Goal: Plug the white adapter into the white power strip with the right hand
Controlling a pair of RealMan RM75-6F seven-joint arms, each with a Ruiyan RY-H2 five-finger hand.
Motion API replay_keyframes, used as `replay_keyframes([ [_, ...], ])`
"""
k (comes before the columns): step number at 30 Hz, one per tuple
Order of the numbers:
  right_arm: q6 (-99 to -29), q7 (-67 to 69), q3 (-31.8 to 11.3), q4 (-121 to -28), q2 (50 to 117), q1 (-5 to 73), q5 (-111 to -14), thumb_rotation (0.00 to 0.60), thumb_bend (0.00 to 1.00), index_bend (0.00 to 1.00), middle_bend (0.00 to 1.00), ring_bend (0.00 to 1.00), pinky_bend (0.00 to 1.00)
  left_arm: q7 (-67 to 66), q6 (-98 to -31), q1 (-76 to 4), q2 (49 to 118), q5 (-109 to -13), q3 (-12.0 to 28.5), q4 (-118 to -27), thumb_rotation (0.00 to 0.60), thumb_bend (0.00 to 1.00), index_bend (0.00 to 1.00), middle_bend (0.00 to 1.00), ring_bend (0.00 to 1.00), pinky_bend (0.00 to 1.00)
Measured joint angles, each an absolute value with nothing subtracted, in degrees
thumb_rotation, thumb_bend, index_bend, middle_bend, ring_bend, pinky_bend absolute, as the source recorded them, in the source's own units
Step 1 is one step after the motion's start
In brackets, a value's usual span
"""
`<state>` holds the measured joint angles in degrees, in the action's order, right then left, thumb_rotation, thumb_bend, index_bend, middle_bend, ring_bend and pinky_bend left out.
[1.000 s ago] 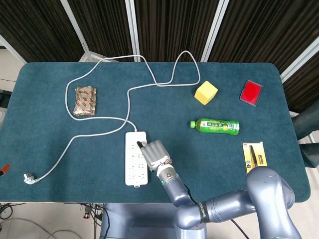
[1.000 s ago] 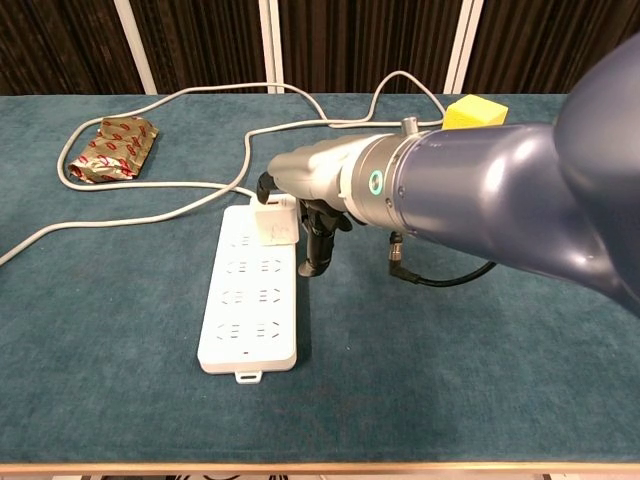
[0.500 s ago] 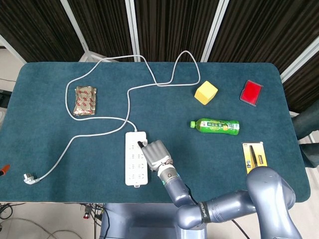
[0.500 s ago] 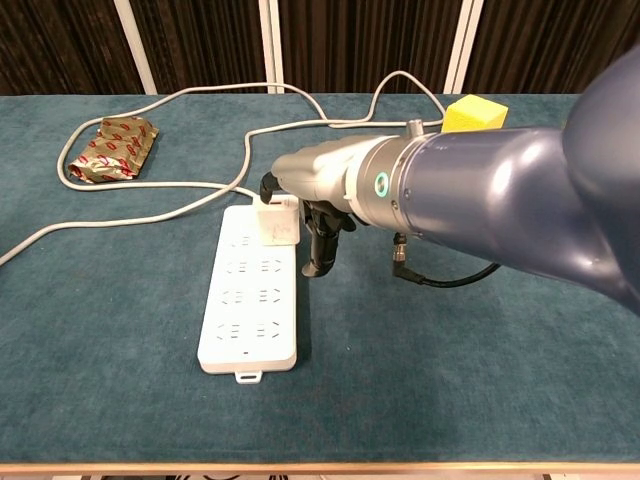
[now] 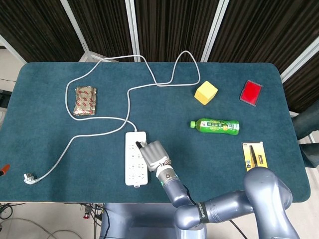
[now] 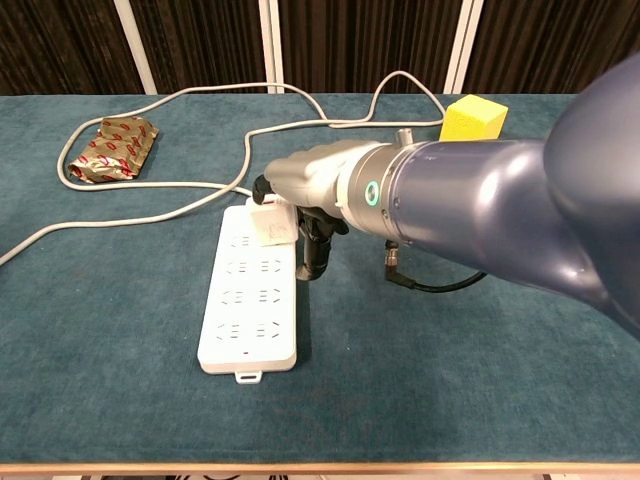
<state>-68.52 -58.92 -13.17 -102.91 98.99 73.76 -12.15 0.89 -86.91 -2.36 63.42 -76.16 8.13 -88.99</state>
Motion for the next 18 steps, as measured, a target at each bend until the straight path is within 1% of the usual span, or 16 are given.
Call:
replay_keyframes([
  [18,-67.7,-59.0,-12.0,-102.4,98.7,73.0,-11.7,0.600,0.37,0.54,0.74,0.77,0.71,0.8,-86.9,-2.3,63.3,-76.1,8.1,-89.1,0.600,0.07,0.10,0.00,0.00,0.00],
])
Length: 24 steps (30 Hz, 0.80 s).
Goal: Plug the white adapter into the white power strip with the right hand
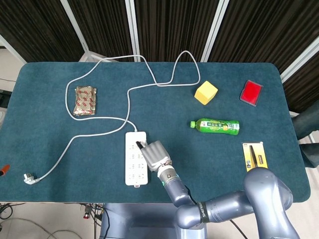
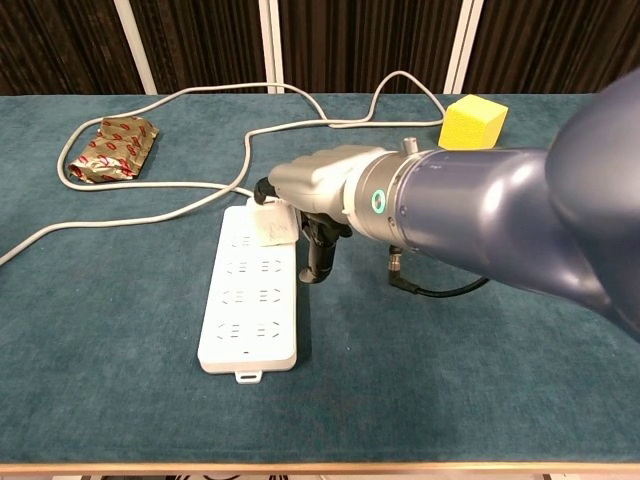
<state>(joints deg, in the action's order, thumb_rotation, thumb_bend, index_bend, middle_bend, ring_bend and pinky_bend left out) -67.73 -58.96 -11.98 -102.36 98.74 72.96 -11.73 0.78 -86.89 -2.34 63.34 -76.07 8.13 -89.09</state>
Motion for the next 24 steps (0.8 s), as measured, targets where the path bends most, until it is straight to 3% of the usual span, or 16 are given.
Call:
replay_keyframes([
  [24,-65.9,-56.7,-9.5,-104.0,97.4,70.8,-14.4,0.600,0.37,0.67,0.75,0.78,0.71,0.4,-87.0,-2.3,63.4,-75.9,8.2,-89.2,0.600,0.07,0.10,0.00,0.00,0.00],
])
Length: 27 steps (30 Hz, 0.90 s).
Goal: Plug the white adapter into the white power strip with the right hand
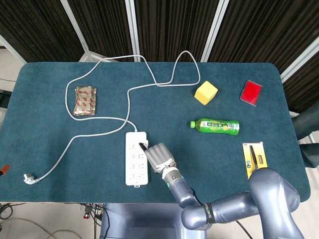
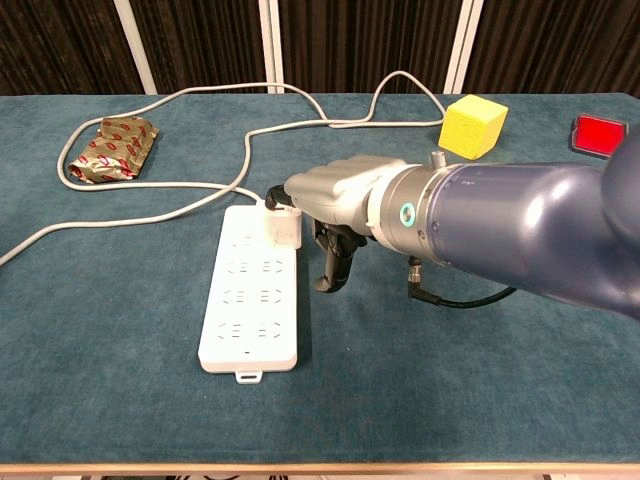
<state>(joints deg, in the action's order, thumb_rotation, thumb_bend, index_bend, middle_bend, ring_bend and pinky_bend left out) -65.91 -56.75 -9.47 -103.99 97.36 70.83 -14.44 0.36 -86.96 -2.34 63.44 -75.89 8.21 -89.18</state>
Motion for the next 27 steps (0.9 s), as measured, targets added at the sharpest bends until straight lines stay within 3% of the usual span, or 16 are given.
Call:
replay_keyframes([
  [13,-67.0,-55.7,-9.9,-104.5,97.5,70.5,-16.5,0.600,0.37,0.66,0.75,0.78,0.71,0.4,-86.9,-2.3,63.4,-75.9,8.2,-89.1,0.600,0.07,0.10,0.00,0.00,0.00],
  [17,-68.7,-54.3,-10.9,-104.7,97.5,70.0,-18.1,0.600,0.37,0.61,0.75,0.78,0.71,0.4,-86.9,-2.3,63.4,-75.9,8.2,-89.1,0.600,0.07,0.10,0.00,0.00,0.00],
  [20,-69.8,-53.5,-11.9,-105.0,97.1,69.5,-19.0,0.600,0.37,0.52,0.75,0.78,0.71,0.5,-86.9,-2.3,63.4,-75.9,8.2,-89.1,0.600,0.07,0.10,0.00,0.00,0.00],
  [23,-70.5,-52.8,-13.1,-105.9,95.9,69.1,-19.4,0.600,0.37,0.33,0.71,0.77,0.71,0.5,-86.9,-2.3,63.3,-76.0,8.2,-89.2,0.600,0.07,0.10,0.00,0.00,0.00],
  [27,-70.7,-50.9,-15.7,-108.6,92.4,68.2,-19.5,0.600,0.37,0.15,0.48,0.66,0.71,0.4,-86.9,-2.3,63.4,-75.9,8.2,-89.3,0.600,0.07,0.10,0.00,0.00,0.00],
])
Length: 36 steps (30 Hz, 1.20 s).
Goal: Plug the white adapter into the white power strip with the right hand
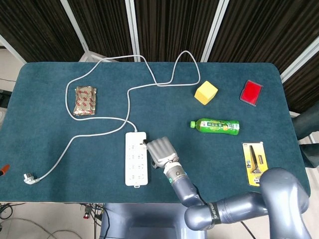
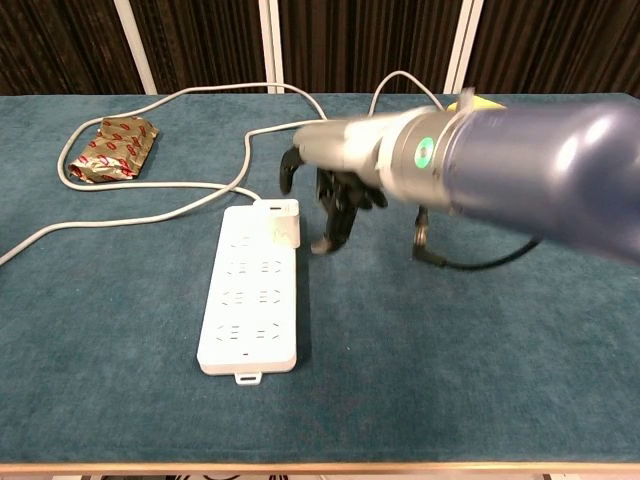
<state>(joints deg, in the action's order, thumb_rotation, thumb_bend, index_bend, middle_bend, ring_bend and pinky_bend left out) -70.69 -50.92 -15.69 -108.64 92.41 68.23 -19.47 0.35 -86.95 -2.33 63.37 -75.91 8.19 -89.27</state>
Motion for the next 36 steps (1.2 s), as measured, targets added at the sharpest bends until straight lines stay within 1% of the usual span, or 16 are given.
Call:
replay_keyframes([
  [1,-70.6,-49.9,-16.7,-109.8,90.8,67.8,-19.6,0.600,0.37,0.12,0.40,0.60,0.70,0.4,-87.0,-2.3,63.4,-75.9,8.2,-89.3,0.600,0.07,0.10,0.00,0.00,0.00],
  [2,-70.5,-48.9,-17.5,-110.8,89.5,67.3,-19.9,0.600,0.37,0.11,0.36,0.56,0.69,0.4,-87.0,-2.3,63.4,-75.9,8.2,-89.3,0.600,0.07,0.10,0.00,0.00,0.00],
  [4,-70.4,-46.3,-19.1,-113.2,86.0,65.9,-20.7,0.600,0.34,0.08,0.24,0.44,0.60,0.1,-87.1,-2.3,63.5,-75.9,8.3,-89.3,0.600,0.07,0.10,0.00,0.00,0.00],
  [5,-70.3,-45.1,-19.7,-114.4,84.4,65.1,-21.3,0.600,0.33,0.07,0.21,0.40,0.57,0.1,-87.1,-2.4,63.6,-75.9,8.3,-89.3,0.600,0.07,0.10,0.00,0.00,0.00],
  [7,-70.4,-42.2,-20.7,-117.1,80.6,62.8,-23.3,0.600,0.29,0.06,0.13,0.29,0.46,0.2,-87.2,-2.3,63.6,-75.9,8.3,-89.4,0.600,0.07,0.10,0.00,0.00,0.00],
  [10,-71.5,-39.3,-20.5,-120.2,75.8,59.1,-28.3,0.600,0.29,0.04,0.08,0.21,0.34,0.0,-87.4,-2.3,63.7,-76.0,8.3,-89.6,0.600,0.07,0.10,0.00,0.00,0.00],
  [12,-72.8,-38.0,-19.5,-121.5,73.9,56.6,-32.6,0.600,0.29,0.04,0.08,0.19,0.30,0.0,-87.3,-2.3,63.7,-76.2,8.1,-89.9,0.600,0.07,0.10,0.00,0.00,0.00],
  [15,-76.0,-35.5,-16.6,-122.7,71.5,51.7,-41.7,0.600,0.29,0.04,0.07,0.17,0.27,0.0,-87.4,-2.3,63.6,-77.0,7.7,-90.2,0.600,0.07,0.10,0.00,0.00,0.00],
  [18,-80.2,-32.9,-12.2,-122.4,69.8,46.2,-52.7,0.600,0.29,0.04,0.07,0.16,0.25,0.1,-87.5,-2.2,63.6,-77.8,7.3,-90.4,0.600,0.07,0.10,0.00,0.00,0.00],
  [21,-85.4,-29.9,-6.5,-120.1,68.7,39.7,-64.6,0.600,0.29,0.04,0.07,0.16,0.25,-0.2,-88.0,-2.1,63.6,-78.3,7.2,-90.5,0.600,0.07,0.10,0.00,0.00,0.00],
  [22,-87.6,-28.3,-3.9,-118.3,68.4,36.6,-69.2,0.600,0.29,0.04,0.07,0.16,0.25,-0.1,-88.1,-2.1,63.7,-78.6,7.1,-90.5,0.600,0.07,0.10,0.00,0.00,0.00],
  [25,-92.8,-23.6,2.1,-111.7,68.3,28.6,-78.2,0.600,0.29,0.04,0.07,0.16,0.25,0.1,-88.4,-2.1,63.7,-79.8,6.8,-90.3,0.600,0.07,0.10,0.00,0.00,0.00],
  [28,-96.9,-19.1,5.8,-103.8,68.8,23.1,-82.6,0.600,0.29,0.05,0.07,0.16,0.25,0.3,-88.5,-2.2,63.8,-80.5,6.4,-89.8,0.600,0.07,0.10,0.00,0.00,0.00],
  [31,-99.8,-14.9,8.3,-96.6,69.8,18.7,-85.4,0.600,0.29,0.06,0.07,0.16,0.25,0.4,-88.5,-2.4,64.1,-80.9,6.4,-89.2,0.600,0.07,0.10,0.00,0.00,0.00],
  [34,-102.6,-11.5,9.3,-91.5,71.1,15.0,-88.1,0.600,0.29,0.06,0.07,0.16,0.25,0.5,-88.2,-2.8,64.3,-81.5,6.3,-88.4,0.600,0.08,0.11,0.00,0.00,0.00],
  [36,-103.4,-10.0,9.4,-89.7,71.7,13.6,-88.9,0.600,0.29,0.06,0.07,0.16,0.25,0.5,-88.0,-3.1,64.6,-82.0,6.1,-87.7,0.600,0.08,0.11,0.00,0.00,0.00],
])
